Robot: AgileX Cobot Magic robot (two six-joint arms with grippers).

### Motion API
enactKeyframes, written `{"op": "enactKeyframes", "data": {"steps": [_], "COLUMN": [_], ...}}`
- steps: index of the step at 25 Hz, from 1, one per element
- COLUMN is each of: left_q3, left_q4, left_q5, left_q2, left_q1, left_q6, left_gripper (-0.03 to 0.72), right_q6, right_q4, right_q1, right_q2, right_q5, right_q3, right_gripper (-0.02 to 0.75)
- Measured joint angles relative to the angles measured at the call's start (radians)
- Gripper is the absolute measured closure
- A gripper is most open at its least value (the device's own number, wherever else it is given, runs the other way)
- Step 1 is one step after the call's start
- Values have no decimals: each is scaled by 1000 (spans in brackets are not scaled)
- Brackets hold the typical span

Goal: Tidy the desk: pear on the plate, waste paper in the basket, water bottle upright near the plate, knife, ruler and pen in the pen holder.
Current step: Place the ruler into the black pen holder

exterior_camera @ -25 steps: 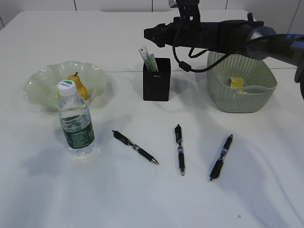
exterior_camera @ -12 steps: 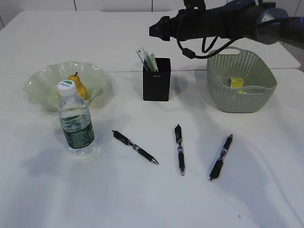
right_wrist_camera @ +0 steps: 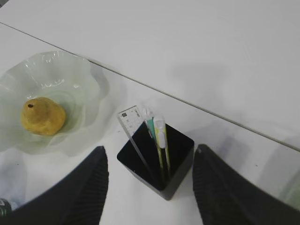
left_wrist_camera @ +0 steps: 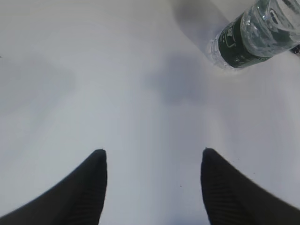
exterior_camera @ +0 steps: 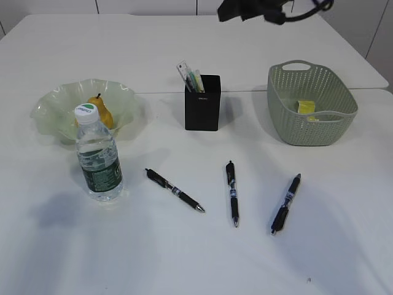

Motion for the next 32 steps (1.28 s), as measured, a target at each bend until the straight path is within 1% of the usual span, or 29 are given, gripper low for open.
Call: {"op": "enactKeyframes", "data": {"steps": [4, 6, 8, 10, 15, 19, 23, 27, 29, 32], "left_q3": [0, 0, 0, 0, 0, 0, 0, 0, 0, 0], "left_q4": [0, 0, 0, 0, -2, -13, -16, -16, -17, -24], "left_q5": [2, 5, 10, 14, 24, 29, 53, 82, 93, 124], "left_q2": [0, 0, 0, 0, 0, 0, 0, 0, 0, 0], "left_q1": [0, 0, 0, 0, 0, 0, 0, 0, 0, 0], "left_q6": [0, 0, 0, 0, 0, 0, 0, 0, 0, 0], "left_gripper": [241, 241, 241, 241, 241, 241, 241, 241, 241, 244], "right_q6": [146, 212, 262, 299, 329, 362, 412, 509, 554, 580], "right_q4": [-152, -209, -249, -273, -293, -363, -399, -514, -539, -530], "right_q1": [0, 0, 0, 0, 7, 37, 112, 222, 245, 255], "right_q2": [-125, -176, -219, -265, -371, -447, -473, -441, -409, -341], "right_q5": [128, 202, 284, 324, 344, 346, 346, 348, 348, 346], "right_q3": [-1, -2, 0, 21, 146, 265, 334, 348, 348, 352], "right_gripper": [326, 338, 343, 345, 347, 376, 394, 395, 395, 395]}}
